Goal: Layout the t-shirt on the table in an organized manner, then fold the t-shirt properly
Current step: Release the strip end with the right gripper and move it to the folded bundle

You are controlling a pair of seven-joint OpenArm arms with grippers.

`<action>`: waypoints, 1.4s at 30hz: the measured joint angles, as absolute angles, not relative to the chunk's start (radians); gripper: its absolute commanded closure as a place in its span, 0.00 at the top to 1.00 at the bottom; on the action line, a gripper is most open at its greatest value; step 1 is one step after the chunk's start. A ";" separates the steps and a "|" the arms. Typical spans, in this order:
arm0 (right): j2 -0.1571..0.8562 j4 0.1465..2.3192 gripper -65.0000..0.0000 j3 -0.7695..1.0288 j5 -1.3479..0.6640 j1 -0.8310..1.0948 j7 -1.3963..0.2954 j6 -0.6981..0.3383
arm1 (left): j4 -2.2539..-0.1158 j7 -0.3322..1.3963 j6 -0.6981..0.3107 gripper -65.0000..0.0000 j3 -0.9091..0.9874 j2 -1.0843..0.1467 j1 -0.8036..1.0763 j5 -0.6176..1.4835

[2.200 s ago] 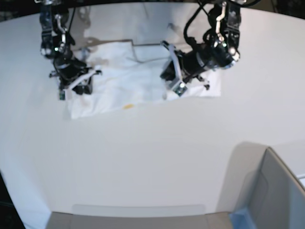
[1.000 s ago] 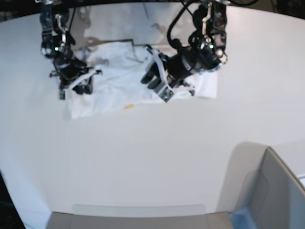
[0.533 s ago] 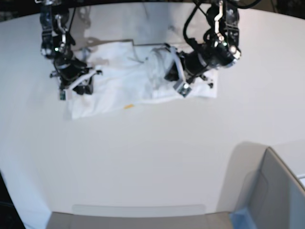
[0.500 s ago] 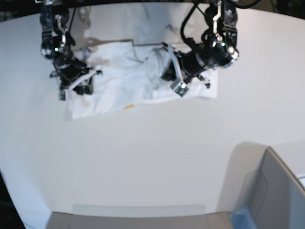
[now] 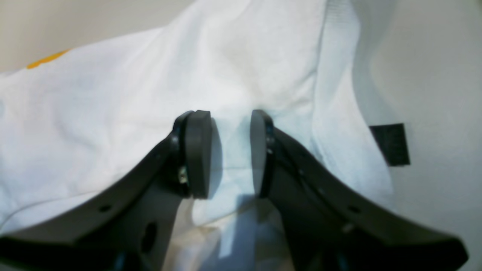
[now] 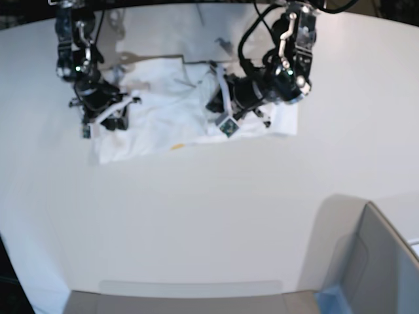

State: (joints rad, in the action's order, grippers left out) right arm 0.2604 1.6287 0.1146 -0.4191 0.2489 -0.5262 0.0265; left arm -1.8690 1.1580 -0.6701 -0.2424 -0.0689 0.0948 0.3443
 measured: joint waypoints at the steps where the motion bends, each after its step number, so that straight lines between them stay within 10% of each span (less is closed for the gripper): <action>1: 0.260 1.629 0.29 0.115 -0.419 0.248 -0.527 0.026 | -1.885 1.159 -0.670 0.00 -0.241 -0.069 0.093 0.344; 14: 0.260 1.832 0.30 0.114 -0.422 0.257 -0.580 0.027 | -1.974 1.166 -0.674 0.00 0.028 -0.164 0.161 0.337; 20: 0.255 1.930 0.47 0.163 -0.598 0.258 -0.668 0.022 | -1.963 1.165 -0.678 0.00 0.028 -0.161 0.172 0.344; 27: 0.269 1.888 0.50 0.452 -0.929 0.273 -0.684 0.028 | -1.941 1.166 -0.678 0.00 0.026 -0.163 0.175 0.343; 42: 0.318 1.698 0.50 0.480 -0.971 0.304 -0.814 0.029 | -1.939 1.166 -0.678 0.00 0.026 -0.153 0.175 0.344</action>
State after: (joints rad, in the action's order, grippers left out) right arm 0.3176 1.6978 0.4805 -0.9714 0.3042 -0.8139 0.0292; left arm -1.9392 1.1656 -0.6777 0.0261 -0.1532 0.1753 0.3435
